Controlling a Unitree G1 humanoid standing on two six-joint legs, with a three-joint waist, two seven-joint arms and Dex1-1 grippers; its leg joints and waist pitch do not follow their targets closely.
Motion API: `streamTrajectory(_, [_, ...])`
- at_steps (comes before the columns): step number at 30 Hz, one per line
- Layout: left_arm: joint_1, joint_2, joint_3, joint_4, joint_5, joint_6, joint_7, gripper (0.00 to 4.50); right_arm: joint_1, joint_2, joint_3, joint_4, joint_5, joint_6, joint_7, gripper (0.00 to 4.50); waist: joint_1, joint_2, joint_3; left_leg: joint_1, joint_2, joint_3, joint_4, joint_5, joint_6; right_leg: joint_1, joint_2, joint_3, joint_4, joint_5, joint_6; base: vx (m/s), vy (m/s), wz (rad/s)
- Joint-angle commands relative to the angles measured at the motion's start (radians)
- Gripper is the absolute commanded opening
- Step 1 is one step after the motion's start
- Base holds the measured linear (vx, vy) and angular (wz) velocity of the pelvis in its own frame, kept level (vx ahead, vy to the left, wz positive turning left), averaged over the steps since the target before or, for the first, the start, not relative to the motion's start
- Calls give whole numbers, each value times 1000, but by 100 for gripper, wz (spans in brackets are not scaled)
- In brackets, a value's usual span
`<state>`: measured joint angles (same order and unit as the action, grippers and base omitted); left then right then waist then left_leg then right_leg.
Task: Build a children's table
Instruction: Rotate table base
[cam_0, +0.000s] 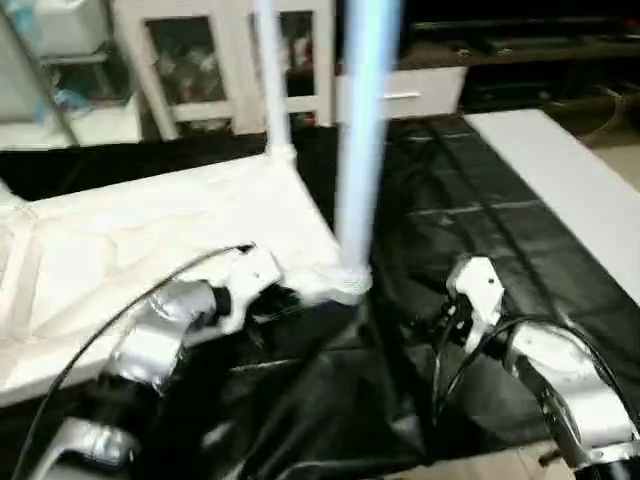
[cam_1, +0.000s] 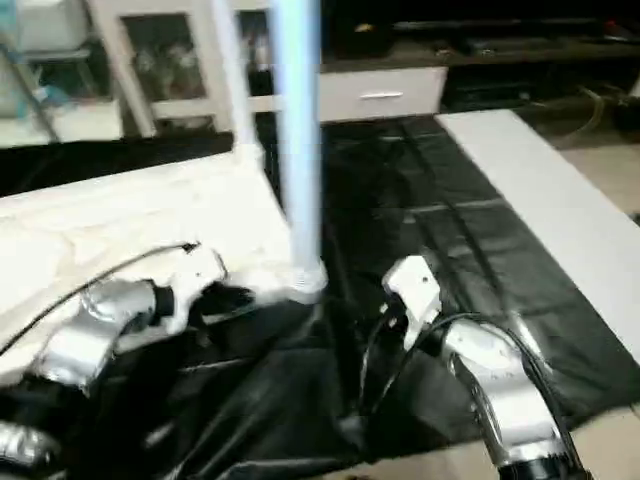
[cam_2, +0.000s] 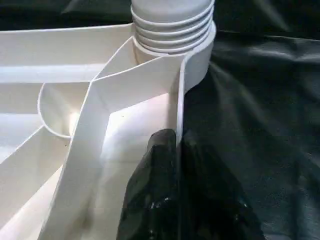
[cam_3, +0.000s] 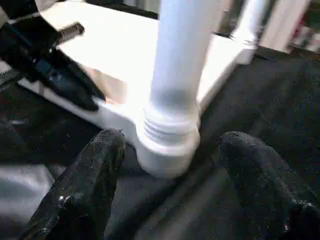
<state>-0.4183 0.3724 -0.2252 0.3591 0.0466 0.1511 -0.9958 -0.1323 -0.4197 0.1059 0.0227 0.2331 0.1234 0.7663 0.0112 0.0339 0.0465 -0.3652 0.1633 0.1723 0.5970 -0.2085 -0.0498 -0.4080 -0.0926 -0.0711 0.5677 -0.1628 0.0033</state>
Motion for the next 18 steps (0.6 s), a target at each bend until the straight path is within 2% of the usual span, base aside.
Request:
streamTrajectory(1, [21, 3, -34, -16, 16, 1, -16, 10, -7, -7, 2, -1, 0, -3, 11, 337, 7, -13, -52, 12, 69, -22, -97, -346, 53, 26, -55, 46, -73, -353, -189, 0, 0, 0])
streamTrajectory(3, [31, 8, -36, -41, 23, 3, -20, 4, -7, -10, 3, -1, 0, -3, 18, 337, 17, -16, -56, 8, 68, -14, -91, -258, 73, 36, -57, 52, -57, -232, -225, 0, 0, 0])
streamTrajectory(4, [30, 10, -37, -43, 26, -3, -16, 4, -6, -11, 4, -1, -1, -3, 21, 337, 19, -17, -57, 7, 67, -12, -89, -233, 81, 39, -58, 52, -54, -213, -228, 58, 4, 2])
streamTrajectory(6, [11, 3, -33, -16, 32, -39, 5, 4, -5, -13, 6, -3, -2, -3, 26, 337, 26, -19, -63, 3, 64, -11, -78, -132, 116, 47, -58, 51, -39, -109, -250, 56, 1, 1])
streamTrajectory(7, [0, 0, -29, -7, 25, -33, 6, 46, -4, -14, 6, -3, -1, -2, 27, 337, 27, -19, -65, 4, 64, -10, -75, -115, 124, 48, -59, 51, -35, -86, -257, 0, 0, 0])
streamTrajectory(8, [-7, -1, -28, -3, 19, -31, 2, 57, -3, -15, 7, -5, -1, -2, 28, 337, 30, -21, -63, 3, 63, -8, -72, -104, 137, 48, -60, 51, -34, -77, -266, 0, 0, 0])
streamTrajectory(10, [-13, 1, -29, -1, 13, -29, -2, 60, -2, -16, 7, -6, -1, -1, 30, 337, 35, -22, -61, 2, 63, -8, -72, -120, 136, 50, -62, 51, -36, -119, -265, 0, 0, 0])
streamTrajectory(12, [-23, 6, -40, 3, 17, -38, -2, 68, 3, -18, 6, -10, 0, 0, 33, 337, 37, -23, -56, 4, 63, -8, -76, -179, 111, 47, -62, 51, -48, -230, -241, 0, 0, 0])
streamTrajectory(14, [-33, 7, -48, 14, 30, -45, 3, 68, 8, -19, 6, -14, 1, 1, 35, 337, 38, -21, -54, 8, 65, -8, -80, -208, 90, 43, -59, 50, -54, -287, -221, 0, 0, 0])
streamTrajectory(18, [-52, -1, -56, 45, 41, -47, 6, 68, 13, -18, 7, -20, 1, 3, 36, 337, 37, -20, -54, 6, 64, -12, -84, -232, 65, 44, -58, 50, -57, -318, -198, 0, 0, 0])
